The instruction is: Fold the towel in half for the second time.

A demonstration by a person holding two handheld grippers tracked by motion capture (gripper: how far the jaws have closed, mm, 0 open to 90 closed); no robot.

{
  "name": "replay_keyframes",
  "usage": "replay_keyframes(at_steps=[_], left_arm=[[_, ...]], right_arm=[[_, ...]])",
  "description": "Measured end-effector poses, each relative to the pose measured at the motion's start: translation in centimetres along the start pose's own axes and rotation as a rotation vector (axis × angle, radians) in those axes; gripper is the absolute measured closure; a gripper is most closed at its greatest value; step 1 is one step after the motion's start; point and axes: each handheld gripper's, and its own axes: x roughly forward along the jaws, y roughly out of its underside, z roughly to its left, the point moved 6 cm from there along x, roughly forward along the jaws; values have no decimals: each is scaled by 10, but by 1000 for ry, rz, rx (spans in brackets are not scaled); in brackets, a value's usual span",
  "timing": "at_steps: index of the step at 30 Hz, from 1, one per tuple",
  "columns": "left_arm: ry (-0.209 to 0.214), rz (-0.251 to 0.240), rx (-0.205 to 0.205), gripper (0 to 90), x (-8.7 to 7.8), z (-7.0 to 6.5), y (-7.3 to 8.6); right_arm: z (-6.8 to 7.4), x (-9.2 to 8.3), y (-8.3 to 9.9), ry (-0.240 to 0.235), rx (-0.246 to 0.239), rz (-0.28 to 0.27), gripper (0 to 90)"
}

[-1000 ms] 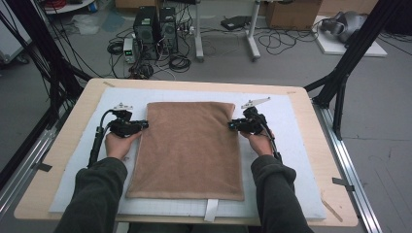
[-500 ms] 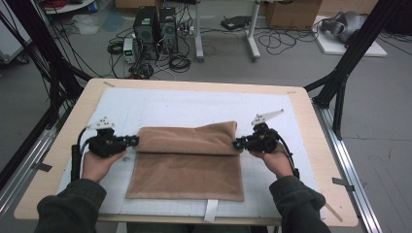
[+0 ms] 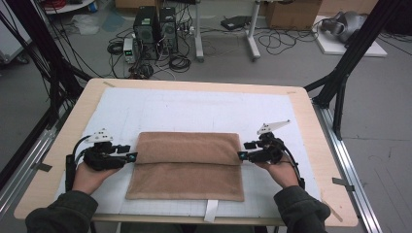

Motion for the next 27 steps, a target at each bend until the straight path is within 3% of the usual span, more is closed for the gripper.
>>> replay_keyframes(at_steps=[4, 9, 12, 13, 14, 16, 18, 19, 20, 21, 22, 24, 27], left_arm=[[-29, -9, 12, 443, 9, 8, -20], [-71, 41, 0, 451, 44, 27, -31], [-86, 44, -52, 453, 62, 40, -30], [-104, 65, -53, 439, 67, 45, -27], [-118, 70, -78, 409, 72, 49, -24], [-106, 109, -97, 364, 79, 53, -18], [-103, 109, -79, 397, 81, 52, -17], [-58, 104, -82, 506, 81, 50, -17], [-60, 110, -71, 629, 82, 49, -17], [-54, 110, -66, 661, 82, 47, -17], [-30, 103, -66, 763, 81, 45, -18], [-46, 78, -72, 817, 78, 46, -21], [-55, -21, -109, 844, 67, 49, -33]], right_arm=[[-11, -3, -20, 52, -22, -21, 380], [-30, 21, -41, 91, -36, 14, 373], [-41, 39, -44, 73, -15, 21, 384], [-46, 45, -42, 73, -11, 33, 380], [-49, 51, -38, 71, -3, 58, 372], [-54, 62, -30, 54, 14, 107, 364], [-55, 68, -26, 32, 26, 112, 400], [-56, 68, -27, 26, 29, 101, 516], [-54, 68, -27, -28, 39, 101, 628], [-51, 69, -27, -45, 26, 108, 715], [-50, 69, -27, -54, 8, 116, 774], [-46, 66, -32, -63, -11, 99, 813], [-47, 55, -41, -38, -21, 51, 823]])
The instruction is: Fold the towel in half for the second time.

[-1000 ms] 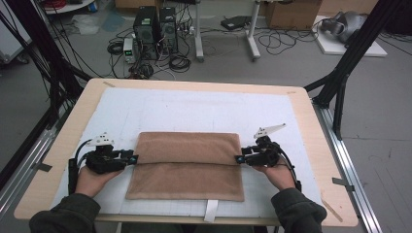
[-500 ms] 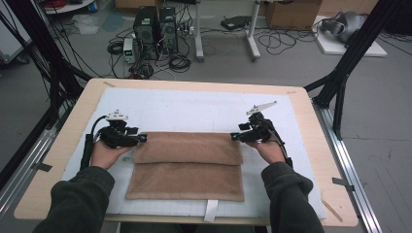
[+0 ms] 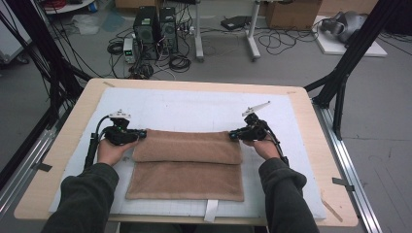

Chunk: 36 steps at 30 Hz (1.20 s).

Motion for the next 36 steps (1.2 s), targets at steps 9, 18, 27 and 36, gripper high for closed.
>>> replay_keyframes(at_steps=[9, 18, 27, 36], left_arm=[[-32, -201, 19, 852, -37, -4, -67], [-9, -243, 87, 852, -70, -21, -60], [50, -209, 148, 852, -102, -53, 10], [157, -124, 139, 684, -126, -77, 80]], right_arm=[[13, -52, -64, 111, -99, -162, 826], [37, -76, -68, 98, -163, -215, 817], [84, -83, -24, 11, -219, -184, 806], [123, -75, 24, -111, -225, -137, 676]])
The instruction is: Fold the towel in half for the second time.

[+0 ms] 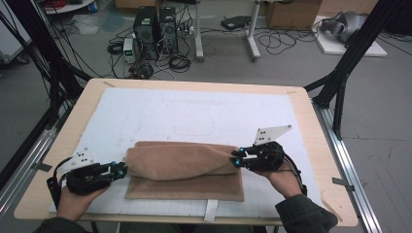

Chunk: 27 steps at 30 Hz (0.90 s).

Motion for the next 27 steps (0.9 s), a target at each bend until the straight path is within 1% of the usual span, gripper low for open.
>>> replay_keyframes(at_steps=[1, 2, 3, 5, 6, 7, 8, 10, 11, 12, 14, 15, 17, 18, 19, 20, 21, 23, 24, 26, 27], left_arm=[[8, -5, -1, 639, -2, -2, -2], [10, -6, 7, 592, -4, -3, -5], [6, -8, 16, 574, -4, -4, -8], [4, 0, 35, 554, -2, -5, -14], [-2, 4, 42, 545, 1, -5, -16], [-8, 6, 49, 536, 4, -5, -17], [-5, 4, 44, 536, 7, -4, -17], [-5, 14, 39, 537, 15, -2, -15], [0, 25, 28, 550, 19, 0, -12], [7, 47, 20, 569, 24, 1, -8], [-8, 112, 13, 613, 35, 4, 2], [-7, 143, 2, 638, 40, 6, 8], [-18, 197, 4, 685, 49, 7, 19], [-18, 207, 8, 717, 51, 6, 22], [-25, 192, 19, 766, 53, 4, 24], [-30, 191, 31, 822, 54, 2, 24], [-26, 189, 28, 859, 54, 1, 23], [-17, 164, 34, 875, 49, -2, 18], [-12, 146, 39, 876, 45, -4, 15], [-3, 105, 37, 876, 34, -8, 7], [2, 84, 39, 876, 27, -11, 3]], right_arm=[[2, -1, 1, -3, 11, -16, 660], [4, -3, 0, -19, 19, -32, 649], [5, -4, -1, -8, 10, -39, 642], [2, -1, -1, 17, -2, -18, 631], [2, 1, 0, 18, -5, -8, 629], [1, 5, 2, 31, -15, 6, 626], [0, 8, 4, 39, -24, 22, 618], [-1, 17, 11, 28, -10, 41, 598], [-1, 22, 16, 19, -12, 61, 594], [0, 28, 22, 7, -11, 79, 592], [1, 40, 34, -2, -12, 122, 595], [1, 45, 40, -3, -11, 142, 605], [0, 53, 51, 9, -21, 193, 675], [-1, 56, 55, 11, -24, 208, 722], [-1, 58, 57, 6, -22, 205, 773], [-2, 59, 58, 7, -30, 192, 818], [-2, 58, 58, 3, -30, 196, 850], [-2, 55, 54, 5, -40, 192, 861], [-1, 52, 51, 2, -41, 179, 861], [2, 41, 43, -3, -42, 133, 861], [5, 35, 40, -10, -51, 119, 861]])
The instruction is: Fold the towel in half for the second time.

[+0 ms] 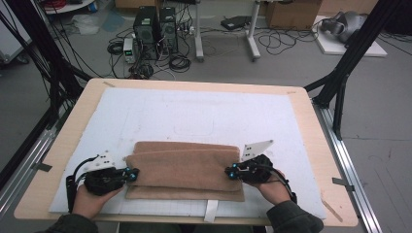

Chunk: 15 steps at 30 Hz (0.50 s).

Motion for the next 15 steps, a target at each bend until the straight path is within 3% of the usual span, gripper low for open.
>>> replay_keyframes(at_steps=[4, 5, 7, 9, 10, 15], left_arm=[[48, -40, 34, 871, -22, -18, -7], [59, -42, 43, 848, -26, -22, -7], [75, -42, 45, 713, -30, -28, -7], [73, -30, 47, 667, -28, -28, -6], [67, -23, 46, 664, -25, -26, -5], [26, 50, 46, 664, 3, -12, 7]], right_arm=[[14, -22, -8, -8, -26, -34, 859], [18, -26, -9, -31, -28, -37, 854], [24, -32, -9, -43, -28, -47, 819], [26, -32, -11, -52, -21, -72, 773], [24, -31, -11, -33, -26, -72, 749], [15, -3, 0, -16, -12, 1, 648]])
